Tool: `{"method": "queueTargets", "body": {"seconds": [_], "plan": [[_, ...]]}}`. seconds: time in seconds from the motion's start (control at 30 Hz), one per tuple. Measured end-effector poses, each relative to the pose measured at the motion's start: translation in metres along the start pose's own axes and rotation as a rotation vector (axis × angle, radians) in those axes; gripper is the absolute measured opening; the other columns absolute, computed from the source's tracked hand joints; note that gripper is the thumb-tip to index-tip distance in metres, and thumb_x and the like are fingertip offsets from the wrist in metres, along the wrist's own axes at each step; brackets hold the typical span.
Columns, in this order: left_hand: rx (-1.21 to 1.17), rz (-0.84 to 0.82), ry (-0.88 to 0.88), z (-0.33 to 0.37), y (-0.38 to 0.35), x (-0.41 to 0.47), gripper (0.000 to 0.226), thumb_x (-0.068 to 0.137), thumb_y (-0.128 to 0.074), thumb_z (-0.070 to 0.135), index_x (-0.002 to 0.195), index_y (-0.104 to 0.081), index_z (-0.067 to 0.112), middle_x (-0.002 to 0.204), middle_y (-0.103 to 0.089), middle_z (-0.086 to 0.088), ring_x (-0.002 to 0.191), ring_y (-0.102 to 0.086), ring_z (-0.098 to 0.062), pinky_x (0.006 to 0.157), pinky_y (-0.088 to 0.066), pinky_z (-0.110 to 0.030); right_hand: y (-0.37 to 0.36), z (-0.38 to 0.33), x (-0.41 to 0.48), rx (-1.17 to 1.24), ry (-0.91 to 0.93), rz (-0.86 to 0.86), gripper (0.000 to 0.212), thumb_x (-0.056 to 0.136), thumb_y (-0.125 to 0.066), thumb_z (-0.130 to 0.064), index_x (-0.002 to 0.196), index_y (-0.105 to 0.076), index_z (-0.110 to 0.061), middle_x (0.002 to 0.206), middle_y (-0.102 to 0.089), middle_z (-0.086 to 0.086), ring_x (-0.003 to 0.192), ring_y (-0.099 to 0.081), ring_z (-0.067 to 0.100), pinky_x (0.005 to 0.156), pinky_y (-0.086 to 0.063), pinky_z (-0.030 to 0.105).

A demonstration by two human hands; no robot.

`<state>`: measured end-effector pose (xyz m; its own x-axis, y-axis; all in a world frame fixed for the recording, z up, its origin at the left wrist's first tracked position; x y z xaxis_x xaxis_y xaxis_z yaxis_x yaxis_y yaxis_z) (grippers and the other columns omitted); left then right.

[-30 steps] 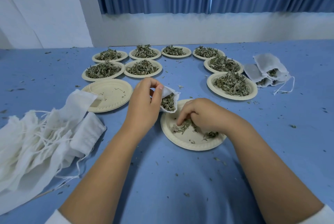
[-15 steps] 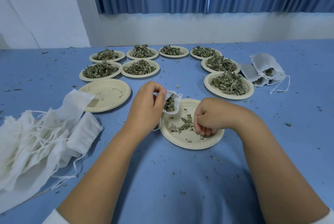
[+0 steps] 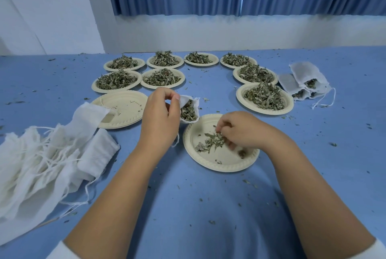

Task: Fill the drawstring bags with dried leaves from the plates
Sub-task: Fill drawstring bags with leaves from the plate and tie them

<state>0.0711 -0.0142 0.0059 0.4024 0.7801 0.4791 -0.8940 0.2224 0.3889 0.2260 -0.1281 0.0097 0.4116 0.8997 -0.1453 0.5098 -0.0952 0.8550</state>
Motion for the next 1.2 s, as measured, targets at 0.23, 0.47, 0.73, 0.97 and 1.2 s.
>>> {"method": "queueTargets", "body": {"seconds": [0.23, 0.47, 0.73, 0.97, 1.2], "plan": [[0.012, -0.015, -0.011, 0.002, 0.000, -0.001, 0.012, 0.103, -0.045, 0.022, 0.097, -0.053, 0.016, 0.083, -0.054, -0.002, 0.051, -0.045, 0.000, 0.051, -0.035, -0.015, 0.015, 0.003, -0.005, 0.037, 0.010, 0.007, 0.033, 0.085, -0.036, 0.000, 0.068, -0.062, -0.012, 0.060, -0.063, -0.004, 0.050, -0.059, 0.011, 0.052, -0.050, 0.027], [0.026, -0.032, -0.023, 0.002, -0.001, -0.002, 0.012, 0.103, -0.046, 0.023, 0.097, -0.053, 0.015, 0.076, -0.049, 0.004, 0.049, -0.046, 0.003, 0.050, -0.033, -0.013, 0.002, 0.000, -0.003, 0.148, 0.033, -0.124, 0.031, 0.087, -0.032, -0.001, 0.072, -0.057, -0.010, 0.066, -0.064, 0.005, 0.054, -0.061, 0.017, 0.049, -0.052, 0.024], [0.013, -0.011, -0.024, 0.001, 0.001, -0.001, 0.011, 0.102, -0.046, 0.022, 0.095, -0.053, 0.017, 0.079, -0.055, -0.001, 0.048, -0.046, 0.002, 0.049, -0.035, -0.012, -0.002, -0.003, 0.007, 0.103, 0.204, 0.207, 0.029, 0.090, -0.042, -0.007, 0.081, -0.065, -0.022, 0.074, -0.061, -0.013, 0.063, -0.054, 0.003, 0.061, -0.039, 0.025], [0.032, -0.024, -0.025, -0.002, -0.001, 0.000, 0.010, 0.102, -0.046, 0.022, 0.095, -0.052, 0.020, 0.087, -0.057, -0.002, 0.056, -0.050, 0.002, 0.052, -0.037, -0.011, -0.012, -0.002, 0.008, -0.059, 0.197, -0.035, 0.048, 0.088, -0.062, -0.047, 0.132, -0.053, -0.030, 0.118, -0.048, -0.008, 0.109, -0.049, 0.009, 0.093, -0.039, 0.025], [0.029, -0.027, -0.031, 0.000, 0.000, -0.001, 0.010, 0.102, -0.048, 0.021, 0.095, -0.054, 0.017, 0.079, -0.056, 0.002, 0.051, -0.048, 0.001, 0.050, -0.034, -0.014, -0.020, -0.009, 0.005, -0.064, 0.354, -0.006, 0.041, 0.080, -0.076, -0.036, 0.119, -0.065, -0.030, 0.104, -0.048, -0.022, 0.095, -0.043, -0.006, 0.082, -0.031, 0.003]]}}
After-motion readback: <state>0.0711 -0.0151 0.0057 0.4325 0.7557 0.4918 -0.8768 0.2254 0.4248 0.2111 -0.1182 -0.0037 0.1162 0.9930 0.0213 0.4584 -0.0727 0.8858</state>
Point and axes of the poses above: each hand's wrist, its own x-axis towards the middle knuckle, its own y-axis out of the back of the hand, z = x × y, the point moved 1 cm from there along x, towards the middle knuckle
